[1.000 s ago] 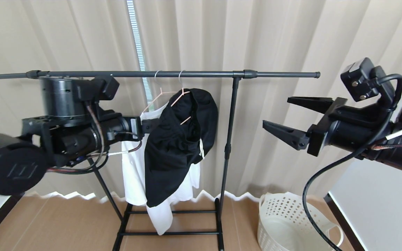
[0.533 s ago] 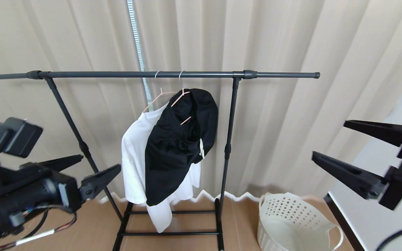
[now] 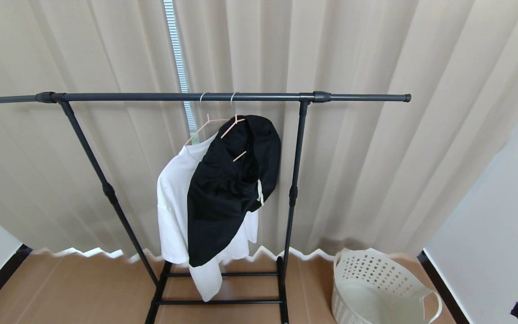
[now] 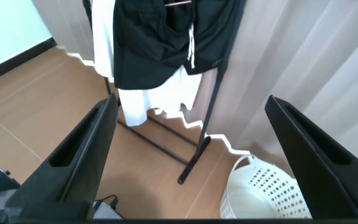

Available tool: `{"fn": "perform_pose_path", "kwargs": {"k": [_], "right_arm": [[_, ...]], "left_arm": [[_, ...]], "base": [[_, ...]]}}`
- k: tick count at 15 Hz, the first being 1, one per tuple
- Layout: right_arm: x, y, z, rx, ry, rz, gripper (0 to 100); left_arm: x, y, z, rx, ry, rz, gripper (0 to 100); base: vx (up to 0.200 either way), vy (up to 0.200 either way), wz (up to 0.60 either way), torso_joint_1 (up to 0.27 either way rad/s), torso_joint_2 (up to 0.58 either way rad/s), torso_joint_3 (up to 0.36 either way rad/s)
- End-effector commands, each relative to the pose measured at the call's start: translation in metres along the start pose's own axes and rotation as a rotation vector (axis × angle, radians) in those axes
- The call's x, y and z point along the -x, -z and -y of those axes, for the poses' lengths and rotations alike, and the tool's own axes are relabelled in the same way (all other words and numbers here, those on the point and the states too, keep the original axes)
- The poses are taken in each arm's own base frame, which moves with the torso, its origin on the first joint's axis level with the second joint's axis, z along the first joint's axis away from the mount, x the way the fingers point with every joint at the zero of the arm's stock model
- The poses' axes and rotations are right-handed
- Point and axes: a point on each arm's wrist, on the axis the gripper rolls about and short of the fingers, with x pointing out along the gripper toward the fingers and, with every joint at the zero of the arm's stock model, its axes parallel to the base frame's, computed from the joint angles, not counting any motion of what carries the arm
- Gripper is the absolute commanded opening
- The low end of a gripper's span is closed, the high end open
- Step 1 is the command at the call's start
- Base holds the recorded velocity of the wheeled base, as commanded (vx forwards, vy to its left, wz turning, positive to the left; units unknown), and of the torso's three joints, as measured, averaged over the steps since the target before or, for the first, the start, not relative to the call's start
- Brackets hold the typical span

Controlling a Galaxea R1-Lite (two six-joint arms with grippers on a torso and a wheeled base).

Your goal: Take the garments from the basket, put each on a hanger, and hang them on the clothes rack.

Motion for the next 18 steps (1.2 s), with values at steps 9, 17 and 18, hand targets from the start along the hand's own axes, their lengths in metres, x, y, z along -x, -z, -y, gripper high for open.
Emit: {"fn": "perform_pose_path", "kwargs": {"k": [9,17,18], "right_arm": [[0.054,0.077,-0.005,-0.082,0.266,0.004,100],[0.058,0.118,-0.027,-0.074,0.45,0.006,100],[0.058,0.118,-0.026,-0.079,0.472,0.002,100]], "left_arm": [[0.023,0.059,0.015,0.019,-0.314,0.214,100],[0.016,0.065,0.011,-0.01,-0.351,0.266,100],[0.016,0.065,0.011,-0.009,-0.351,0.267,100]], "base": [[0.0,0.0,0.0,0.0,0.0,0.0],[0.0,0.0,0.0,0.0,0.0,0.0],[0.0,0.0,0.0,0.0,0.0,0.0]]}}
